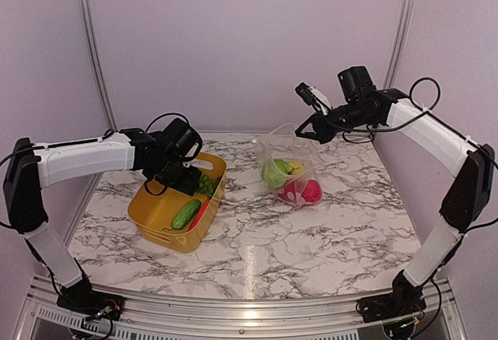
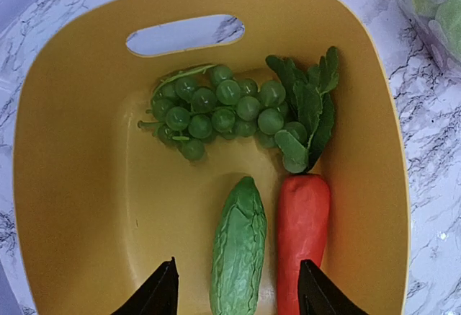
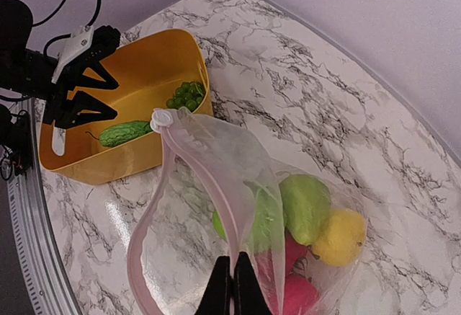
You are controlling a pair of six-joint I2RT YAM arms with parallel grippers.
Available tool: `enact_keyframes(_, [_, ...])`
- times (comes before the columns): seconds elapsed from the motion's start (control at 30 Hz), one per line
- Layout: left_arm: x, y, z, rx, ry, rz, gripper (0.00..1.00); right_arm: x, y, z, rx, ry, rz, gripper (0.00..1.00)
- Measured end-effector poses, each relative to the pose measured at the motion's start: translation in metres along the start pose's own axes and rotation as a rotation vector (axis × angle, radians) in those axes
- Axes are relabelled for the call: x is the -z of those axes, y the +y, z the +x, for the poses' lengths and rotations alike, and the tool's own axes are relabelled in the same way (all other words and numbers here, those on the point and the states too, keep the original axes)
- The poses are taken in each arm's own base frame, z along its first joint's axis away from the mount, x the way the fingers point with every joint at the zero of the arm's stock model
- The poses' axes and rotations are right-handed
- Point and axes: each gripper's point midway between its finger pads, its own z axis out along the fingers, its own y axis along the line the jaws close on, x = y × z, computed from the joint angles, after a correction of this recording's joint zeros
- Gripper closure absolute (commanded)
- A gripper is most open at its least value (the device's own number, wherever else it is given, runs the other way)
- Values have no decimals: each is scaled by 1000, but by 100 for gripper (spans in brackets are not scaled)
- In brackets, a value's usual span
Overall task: Place the food in the zip-top bag and seal the zipper
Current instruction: Pick up the fake vegetable from the bin.
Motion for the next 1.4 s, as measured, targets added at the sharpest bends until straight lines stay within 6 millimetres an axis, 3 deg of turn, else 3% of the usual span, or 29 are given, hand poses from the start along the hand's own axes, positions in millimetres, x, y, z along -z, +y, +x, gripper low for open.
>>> enact_keyframes(0.23, [-30, -20, 44, 27, 219, 65, 46, 0, -1, 0, 0, 1, 3, 100])
enact_keyframes(0.4, [-36, -21, 62, 53, 304, 61, 45, 0, -1, 0, 0, 1, 4, 100])
enact_keyframes(0.83, [-44, -8, 79, 52, 351, -21, 45, 0, -1, 0, 0, 1, 3, 100])
enact_keyframes(1.07, [-59, -8, 92, 30, 398, -39, 56, 0, -1, 0, 0, 1, 4, 100])
enact_keyframes(1.23, [-61, -7, 91, 21, 390, -46, 70, 0, -1, 0, -1, 1, 4, 100])
enact_keyframes(1.4, [-61, -3, 89, 14, 378, -66, 75, 2, -4, -3, -5, 1, 11, 100])
